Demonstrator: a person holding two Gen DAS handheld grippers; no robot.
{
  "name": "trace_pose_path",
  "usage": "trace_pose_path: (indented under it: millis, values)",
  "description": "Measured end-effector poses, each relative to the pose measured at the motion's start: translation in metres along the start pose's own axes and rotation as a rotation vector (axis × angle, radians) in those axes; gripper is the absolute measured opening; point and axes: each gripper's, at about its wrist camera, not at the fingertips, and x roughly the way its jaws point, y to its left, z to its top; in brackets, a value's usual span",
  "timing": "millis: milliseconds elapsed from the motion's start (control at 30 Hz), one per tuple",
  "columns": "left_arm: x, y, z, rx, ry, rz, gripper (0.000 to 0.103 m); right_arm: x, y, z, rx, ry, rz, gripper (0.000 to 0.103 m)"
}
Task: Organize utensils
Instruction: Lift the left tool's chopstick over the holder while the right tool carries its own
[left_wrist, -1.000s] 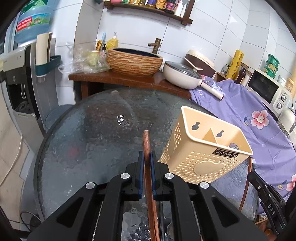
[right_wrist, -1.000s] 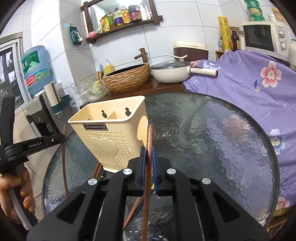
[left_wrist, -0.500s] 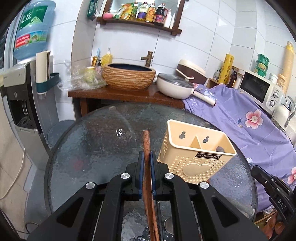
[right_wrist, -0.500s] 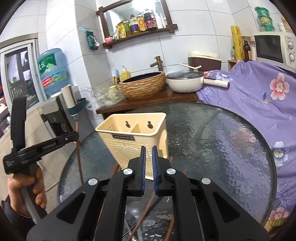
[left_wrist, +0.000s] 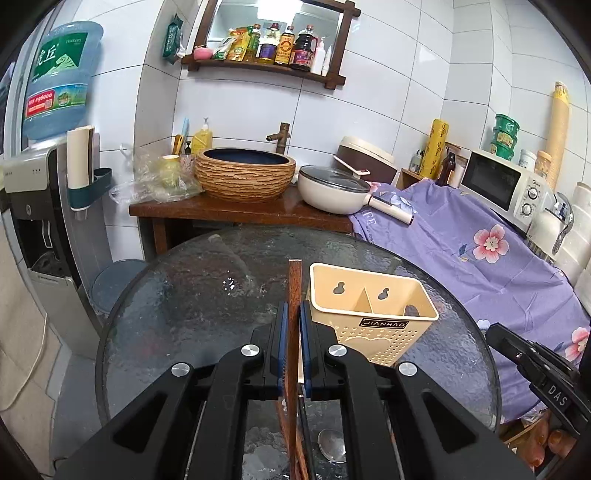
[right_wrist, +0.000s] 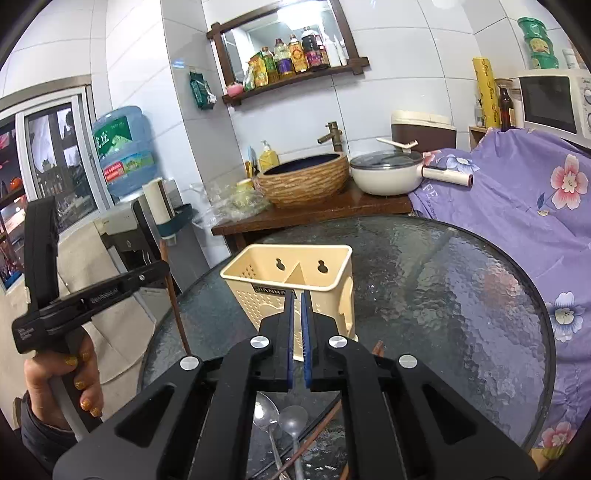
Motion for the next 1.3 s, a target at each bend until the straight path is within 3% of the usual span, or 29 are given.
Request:
trace_pose_path:
  millis: [133, 333, 500, 733, 800, 1100, 1300]
  values:
    - [0.001, 0.0, -0.001, 0.0, 0.0, 0.005, 0.006, 0.011, -0.011, -0.008, 0.01, 0.042, -0.05, 0.006]
    - [0.0, -0.001, -0.003, -0.004, 0.0, -0.002, 0.006, 0.055, -0.034, -0.035, 0.046, 0.217, -0.111, 0.031]
    - [0.0, -0.002, -0.005, -0.001, -0.001, -0.002, 0.006, 0.084, -0.056, -0.057, 0.14, 0.306, -0.109, 0.031]
    - [0.0, -0.003, -0.005, 0.0, -0.003, -0.003, 0.006, 0.118, -0.068, -0.08, 0.111, 0.439, -0.213, 0.029]
    - [0.0, -0.004, -0.005, -0.002, -0.002, -0.001, 0.006, 0.124, -0.067, -0.087, 0.097, 0.463, -0.229, 0.023]
    - [-0.001, -0.007, -0.005, -0.002, 0.004, -0.009, 0.006, 0.144, -0.058, -0.091, 0.032, 0.492, -0.299, 0.02]
    - [0.0, -0.006, -0.004, -0.005, 0.006, -0.011, 0.006, 0.15, -0.056, -0.087, 0.014, 0.49, -0.336, 0.008]
